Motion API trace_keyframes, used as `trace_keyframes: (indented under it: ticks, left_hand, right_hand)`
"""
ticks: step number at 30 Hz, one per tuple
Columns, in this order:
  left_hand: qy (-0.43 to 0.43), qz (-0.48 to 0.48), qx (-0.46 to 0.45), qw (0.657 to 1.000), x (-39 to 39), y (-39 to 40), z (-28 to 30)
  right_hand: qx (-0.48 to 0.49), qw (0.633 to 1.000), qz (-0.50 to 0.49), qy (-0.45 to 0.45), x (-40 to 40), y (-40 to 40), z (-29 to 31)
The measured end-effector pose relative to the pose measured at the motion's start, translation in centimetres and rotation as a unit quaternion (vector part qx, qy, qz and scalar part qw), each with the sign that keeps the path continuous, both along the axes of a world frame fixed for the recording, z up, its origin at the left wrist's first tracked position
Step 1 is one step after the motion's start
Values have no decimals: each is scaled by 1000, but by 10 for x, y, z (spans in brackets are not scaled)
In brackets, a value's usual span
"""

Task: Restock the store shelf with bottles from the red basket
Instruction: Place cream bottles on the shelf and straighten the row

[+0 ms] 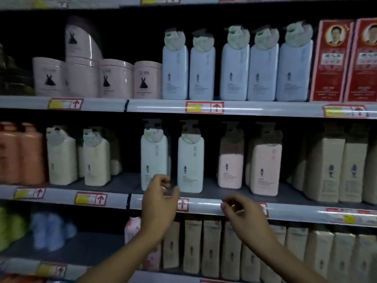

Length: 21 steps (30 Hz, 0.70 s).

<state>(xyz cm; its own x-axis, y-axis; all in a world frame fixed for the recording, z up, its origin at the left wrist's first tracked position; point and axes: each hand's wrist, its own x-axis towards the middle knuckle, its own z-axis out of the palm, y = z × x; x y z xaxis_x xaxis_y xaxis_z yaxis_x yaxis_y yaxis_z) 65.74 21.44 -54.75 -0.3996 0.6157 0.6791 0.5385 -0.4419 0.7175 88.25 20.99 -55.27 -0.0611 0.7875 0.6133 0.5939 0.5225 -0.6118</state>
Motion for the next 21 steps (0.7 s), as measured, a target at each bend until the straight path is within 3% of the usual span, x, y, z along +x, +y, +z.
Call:
trace_keyframes:
  ticks: [3, 9, 21]
  left_hand:
    - [0, 44, 3, 999, -37, 8, 8]
    - [24, 89, -62, 994, -69, 46, 21]
    - [5, 78, -48, 996, -62, 78, 14]
  right_hand:
    - [58, 997, -10, 47, -41, 21, 11]
    - [-8, 995, -62, 81, -97, 69, 31]
    - [-2, 984, -174, 30, -138, 101, 19]
